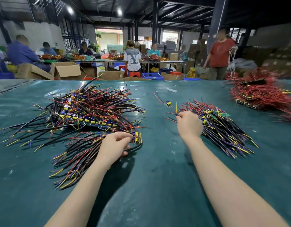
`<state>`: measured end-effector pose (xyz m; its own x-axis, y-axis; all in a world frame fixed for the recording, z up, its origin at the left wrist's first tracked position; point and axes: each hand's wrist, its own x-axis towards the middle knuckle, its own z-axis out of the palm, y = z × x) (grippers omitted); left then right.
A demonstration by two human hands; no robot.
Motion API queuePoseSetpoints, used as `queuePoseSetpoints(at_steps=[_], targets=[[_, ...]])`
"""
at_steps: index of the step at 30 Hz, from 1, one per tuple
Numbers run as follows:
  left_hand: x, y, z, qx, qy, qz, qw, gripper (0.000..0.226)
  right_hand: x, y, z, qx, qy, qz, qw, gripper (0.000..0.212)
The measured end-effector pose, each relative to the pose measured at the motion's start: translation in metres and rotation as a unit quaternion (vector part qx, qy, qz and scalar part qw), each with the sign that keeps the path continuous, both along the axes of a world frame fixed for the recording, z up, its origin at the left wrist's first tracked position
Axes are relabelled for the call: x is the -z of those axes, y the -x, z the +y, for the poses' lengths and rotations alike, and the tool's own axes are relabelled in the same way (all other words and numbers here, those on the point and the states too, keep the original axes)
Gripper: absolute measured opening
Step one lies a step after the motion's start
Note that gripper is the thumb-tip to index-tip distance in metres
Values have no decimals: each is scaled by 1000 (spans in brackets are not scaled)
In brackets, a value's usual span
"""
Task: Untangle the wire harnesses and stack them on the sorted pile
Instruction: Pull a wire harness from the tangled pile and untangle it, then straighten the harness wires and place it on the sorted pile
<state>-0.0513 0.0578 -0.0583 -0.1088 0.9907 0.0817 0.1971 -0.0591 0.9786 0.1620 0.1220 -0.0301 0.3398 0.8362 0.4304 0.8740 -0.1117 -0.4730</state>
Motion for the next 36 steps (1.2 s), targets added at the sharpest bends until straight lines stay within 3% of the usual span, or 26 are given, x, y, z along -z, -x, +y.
queuePoseSetpoints(at_steps=[5,10,12,17,22,26,29,32,36], targets=[[-2,-10,2,37,-5,81,996,24,-31,-65,15,96,0,-77,992,22],[2,-10,3,54,-12,152,987,24,-16,-87,6,155,78,-68,982,27],[2,-7,3,25,-43,194,980,21,-6,-65,3,109,62,-60,990,27],[-2,-8,6,-54,-135,327,934,22,10,22,-1,-65,46,59,995,30],[4,-4,7,-28,-115,447,886,40,46,74,-16,-163,105,-31,981,28],[8,-2,6,1,-95,487,868,25,47,80,-18,-234,91,124,960,13],[7,-2,4,-8,-85,482,872,15,45,77,-18,-232,39,231,944,8],[5,-1,2,-4,-69,490,869,19,40,71,-17,-228,-9,434,872,26],[1,1,1,11,-80,491,868,26,30,56,-18,-212,-48,670,710,24]])
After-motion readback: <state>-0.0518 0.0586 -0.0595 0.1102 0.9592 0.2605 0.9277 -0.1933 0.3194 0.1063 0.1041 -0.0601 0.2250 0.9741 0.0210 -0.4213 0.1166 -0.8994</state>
